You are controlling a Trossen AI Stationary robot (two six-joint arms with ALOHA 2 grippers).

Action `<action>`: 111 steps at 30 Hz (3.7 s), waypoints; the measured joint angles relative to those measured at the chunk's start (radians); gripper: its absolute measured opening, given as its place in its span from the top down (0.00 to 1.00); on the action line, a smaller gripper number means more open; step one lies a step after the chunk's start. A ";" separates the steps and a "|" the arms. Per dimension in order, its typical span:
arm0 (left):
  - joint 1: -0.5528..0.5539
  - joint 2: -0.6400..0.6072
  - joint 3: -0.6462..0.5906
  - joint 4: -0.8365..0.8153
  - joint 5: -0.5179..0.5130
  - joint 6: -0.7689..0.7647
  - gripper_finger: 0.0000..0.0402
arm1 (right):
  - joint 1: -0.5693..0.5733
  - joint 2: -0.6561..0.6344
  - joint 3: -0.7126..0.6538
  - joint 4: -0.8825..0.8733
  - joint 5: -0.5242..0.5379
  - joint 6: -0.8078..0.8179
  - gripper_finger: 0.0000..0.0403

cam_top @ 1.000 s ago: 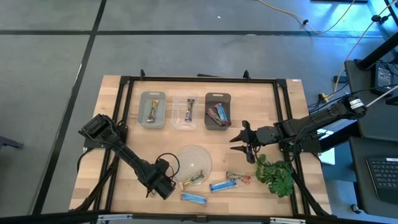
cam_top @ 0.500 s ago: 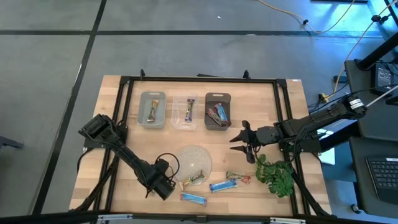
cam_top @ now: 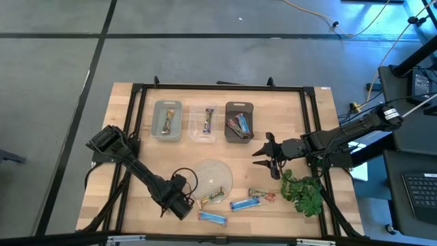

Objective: Pick and place Granola Bars by type
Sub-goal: Put the yellow granola bar into the gray bin

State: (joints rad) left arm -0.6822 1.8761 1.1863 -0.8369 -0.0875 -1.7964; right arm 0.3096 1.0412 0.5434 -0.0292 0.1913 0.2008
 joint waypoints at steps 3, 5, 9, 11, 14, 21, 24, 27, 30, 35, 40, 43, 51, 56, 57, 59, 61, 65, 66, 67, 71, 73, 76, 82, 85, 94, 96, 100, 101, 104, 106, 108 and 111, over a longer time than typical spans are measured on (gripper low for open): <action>0.012 -0.024 0.010 0.000 -0.007 -0.004 0.79 | 0.000 0.000 0.000 0.000 0.000 0.000 0.63; 0.024 -0.060 0.010 -0.023 -0.046 -0.033 0.79 | 0.000 0.000 0.000 0.000 0.000 0.000 0.63; 0.055 -0.174 0.011 -0.171 -0.174 -0.125 0.79 | 0.000 0.000 0.000 0.001 0.000 0.000 0.63; 0.076 -0.244 0.011 -0.271 -0.236 -0.161 0.79 | 0.000 0.000 0.000 0.003 0.000 0.000 0.63; 0.127 -0.346 0.012 -0.424 -0.322 -0.193 0.79 | 0.000 0.000 0.000 0.009 0.019 0.002 0.63; 0.332 -0.518 0.012 -0.644 -0.504 -0.094 0.79 | 0.000 0.000 0.001 0.012 0.125 0.042 0.63; 0.461 -0.572 0.012 -0.642 -0.524 0.057 0.79 | 0.000 0.000 0.001 0.012 0.130 0.054 0.63; 0.596 -0.599 0.012 -0.623 -0.524 0.211 0.79 | 0.000 0.000 0.001 0.011 0.132 0.052 0.63; 0.725 -0.604 0.012 -0.594 -0.496 0.369 0.79 | 0.000 0.000 0.001 0.011 0.178 0.057 0.63; 0.924 -0.604 0.012 -0.478 -0.359 0.629 0.79 | -0.002 0.000 0.001 0.011 0.227 0.058 0.63; 1.074 -0.603 0.008 -0.380 -0.302 0.812 0.79 | -0.022 0.000 0.001 0.010 0.227 0.081 0.63; 1.125 -0.603 -0.030 -0.351 -0.251 0.853 0.80 | -0.039 0.000 0.001 0.009 0.227 0.109 0.63; 1.176 -0.602 -0.228 -0.144 -0.229 0.857 0.80 | -0.075 0.000 0.001 0.010 0.227 0.110 0.63; 1.196 -0.602 -0.324 -0.016 -0.207 0.857 0.79 | -0.094 0.000 0.001 0.010 0.227 0.112 0.63; 1.197 -0.602 -0.342 0.007 -0.207 0.857 0.80 | -0.095 0.000 0.001 0.010 0.227 0.111 0.63; 1.197 -0.602 -0.374 0.050 -0.204 0.854 0.80 | -0.097 0.000 0.001 0.010 0.227 0.110 0.63; 1.197 -0.602 -0.398 0.071 -0.205 0.843 0.79 | -0.097 0.000 0.001 0.010 0.227 0.110 0.63; 1.197 -0.602 -0.428 0.085 -0.213 0.842 0.79 | -0.097 0.000 0.001 0.010 0.227 0.110 0.63; 1.197 -0.602 -0.431 0.084 -0.216 0.842 0.79 | -0.097 0.000 0.001 0.010 0.227 0.109 0.63; 1.197 -0.602 -0.432 0.083 -0.217 0.842 0.80 | -0.097 0.000 0.001 0.010 0.227 0.109 0.63; 1.194 -0.602 -0.432 0.086 -0.216 0.840 0.80 | -0.097 0.000 0.001 0.009 0.227 0.108 0.63; 1.194 -0.602 -0.432 0.086 -0.216 0.826 0.79 | -0.097 0.000 0.001 0.009 0.227 0.108 0.63; 1.194 -0.602 -0.433 0.086 -0.216 0.793 0.78 | -0.097 0.000 0.001 0.009 0.227 0.107 0.63; 1.194 -0.602 -0.433 0.086 -0.216 0.786 0.72 | -0.097 0.000 0.001 0.009 0.227 0.105 0.63; 1.194 -0.602 -0.432 0.086 -0.217 0.787 0.67 | -0.097 0.000 0.001 0.009 0.227 0.105 0.63; 1.170 -0.633 -0.352 0.146 -0.235 0.969 0.52 | -0.097 0.000 0.000 0.008 0.227 0.105 0.63; 1.141 -0.650 -0.311 0.186 -0.232 1.059 0.51 | -0.097 0.000 0.000 0.008 0.227 0.105 0.63; 1.044 -0.674 -0.239 0.301 -0.160 1.278 0.51 | -0.097 0.000 0.000 0.000 0.227 0.105 0.63; 1.014 -0.677 -0.224 0.327 -0.122 1.326 0.51 | -0.097 0.000 0.000 -0.003 0.226 0.105 0.63; 0.908 -0.676 -0.187 0.372 -0.006 1.418 0.51 | -0.097 0.000 0.000 -0.003 0.226 0.105 0.63; 0.819 -0.662 -0.169 0.378 0.013 1.434 0.51 | -0.097 0.000 0.000 -0.004 0.226 0.105 0.63; 0.727 -0.640 -0.157 0.371 -0.012 1.434 0.50 | -0.097 0.000 0.000 -0.006 0.226 0.105 0.63; 0.594 -0.589 -0.119 0.369 -0.100 1.423 0.50 | -0.097 0.000 0.000 -0.011 0.226 0.105 0.63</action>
State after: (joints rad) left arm -0.0885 1.2874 1.0669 -0.4683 -0.1880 -0.3737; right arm 0.2131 1.0409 0.5430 -0.0399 0.4175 0.3058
